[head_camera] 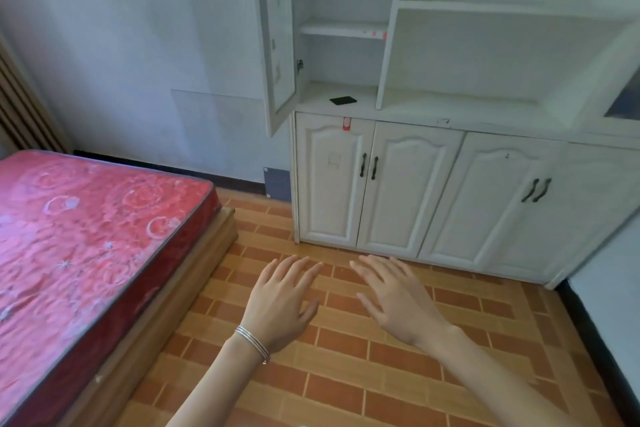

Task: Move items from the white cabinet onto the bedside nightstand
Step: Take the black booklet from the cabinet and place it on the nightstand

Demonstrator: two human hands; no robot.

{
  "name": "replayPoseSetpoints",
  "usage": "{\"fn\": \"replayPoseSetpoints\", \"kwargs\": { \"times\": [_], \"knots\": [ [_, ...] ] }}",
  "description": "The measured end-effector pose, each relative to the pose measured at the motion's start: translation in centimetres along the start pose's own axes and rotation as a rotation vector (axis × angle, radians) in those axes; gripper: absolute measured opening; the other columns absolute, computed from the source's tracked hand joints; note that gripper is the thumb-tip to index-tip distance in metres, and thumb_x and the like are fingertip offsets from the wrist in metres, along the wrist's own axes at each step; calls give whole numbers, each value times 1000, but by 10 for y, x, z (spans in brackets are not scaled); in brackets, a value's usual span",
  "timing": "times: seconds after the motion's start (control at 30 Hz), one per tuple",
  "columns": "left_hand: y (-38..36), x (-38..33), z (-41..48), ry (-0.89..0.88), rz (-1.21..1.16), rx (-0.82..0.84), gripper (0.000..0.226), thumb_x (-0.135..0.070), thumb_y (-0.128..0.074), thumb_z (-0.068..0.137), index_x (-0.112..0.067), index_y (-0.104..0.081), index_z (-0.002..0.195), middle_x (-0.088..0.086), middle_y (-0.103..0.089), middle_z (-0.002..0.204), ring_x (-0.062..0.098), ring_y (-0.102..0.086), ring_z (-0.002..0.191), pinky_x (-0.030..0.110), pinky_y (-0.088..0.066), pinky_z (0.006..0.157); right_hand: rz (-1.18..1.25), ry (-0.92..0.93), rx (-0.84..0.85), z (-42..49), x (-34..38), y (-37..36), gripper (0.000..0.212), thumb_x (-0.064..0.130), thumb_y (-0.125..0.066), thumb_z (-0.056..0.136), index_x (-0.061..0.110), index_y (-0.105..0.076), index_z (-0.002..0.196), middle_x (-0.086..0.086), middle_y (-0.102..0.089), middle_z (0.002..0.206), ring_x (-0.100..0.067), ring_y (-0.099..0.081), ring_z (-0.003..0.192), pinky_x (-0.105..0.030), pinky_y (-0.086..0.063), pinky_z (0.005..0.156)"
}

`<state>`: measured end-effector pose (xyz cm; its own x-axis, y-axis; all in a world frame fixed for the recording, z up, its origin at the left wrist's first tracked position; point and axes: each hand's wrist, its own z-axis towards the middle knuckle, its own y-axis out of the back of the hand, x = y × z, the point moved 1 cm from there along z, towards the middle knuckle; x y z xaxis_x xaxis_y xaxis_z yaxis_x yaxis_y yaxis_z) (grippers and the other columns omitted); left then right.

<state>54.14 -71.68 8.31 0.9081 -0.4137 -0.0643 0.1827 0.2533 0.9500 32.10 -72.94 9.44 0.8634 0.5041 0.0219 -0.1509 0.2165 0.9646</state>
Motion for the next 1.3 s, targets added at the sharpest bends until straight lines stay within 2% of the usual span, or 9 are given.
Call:
{"fn": "replayPoseSetpoints", "kwargs": {
  "times": [0.17, 0.5, 0.87, 1.0, 1.07, 1.2, 1.3],
  "knots": [
    [-26, 33, 68, -47, -6, -17, 51, -49, -38, 87, -23, -55, 129, 0, -60, 125, 23, -55, 117, 43, -43, 98, 21, -19, 33, 57, -39, -21, 51, 45, -34, 90, 21, -48, 133, 0, -55, 130, -18, -50, 120, -38, -37, 102],
    [-47, 117, 227, -69, 3, -29, 55, -49, -34, 89, -22, -51, 133, 4, -55, 133, 25, -50, 124, 44, -38, 101, 18, -98, 1, 200, -112, -27, 54, 43, -28, 91, 17, -48, 134, -5, -51, 134, -21, -47, 123, -39, -34, 104],
    [-107, 161, 314, -43, -14, 46, 55, -49, -36, 87, -21, -53, 131, 4, -58, 129, 26, -53, 120, 46, -45, 98, 63, -117, 92, 284, -181, -85, 54, 43, -28, 91, 16, -48, 134, -5, -49, 136, -20, -46, 124, -38, -32, 104],
    [-126, 171, 366, -6, -8, 41, 54, -49, -36, 87, -22, -54, 130, 4, -59, 128, 26, -54, 119, 46, -45, 97, 53, -86, 105, 324, -227, -99, 47, 35, -42, 91, 15, -50, 132, -6, -52, 133, -21, -50, 121, -39, -37, 100],
    [-132, 173, 398, 12, -1, 33, 53, -49, -36, 87, -22, -54, 130, 3, -59, 127, 25, -54, 119, 45, -45, 96, 59, -69, 116, 348, -255, -103, 48, 34, -43, 91, 15, -46, 135, -7, -48, 138, -23, -46, 125, -39, -32, 104],
    [-139, 179, 470, 53, 22, 13, 54, -50, -37, 86, -22, -56, 128, 1, -60, 126, 24, -56, 117, 43, -46, 93, 49, -31, 105, 408, -317, -95, 52, 39, -33, 92, 16, -45, 137, -7, -46, 140, -25, -45, 126, -37, -30, 104],
    [-145, 180, 517, 89, 26, -21, 54, -49, -38, 86, -21, -57, 127, 3, -61, 125, 25, -57, 116, 44, -46, 93, 64, 23, 109, 445, -356, -92, 50, 33, -38, 97, 16, -34, 143, -5, -33, 148, -23, -31, 135, -32, -16, 110]
  ]
}}
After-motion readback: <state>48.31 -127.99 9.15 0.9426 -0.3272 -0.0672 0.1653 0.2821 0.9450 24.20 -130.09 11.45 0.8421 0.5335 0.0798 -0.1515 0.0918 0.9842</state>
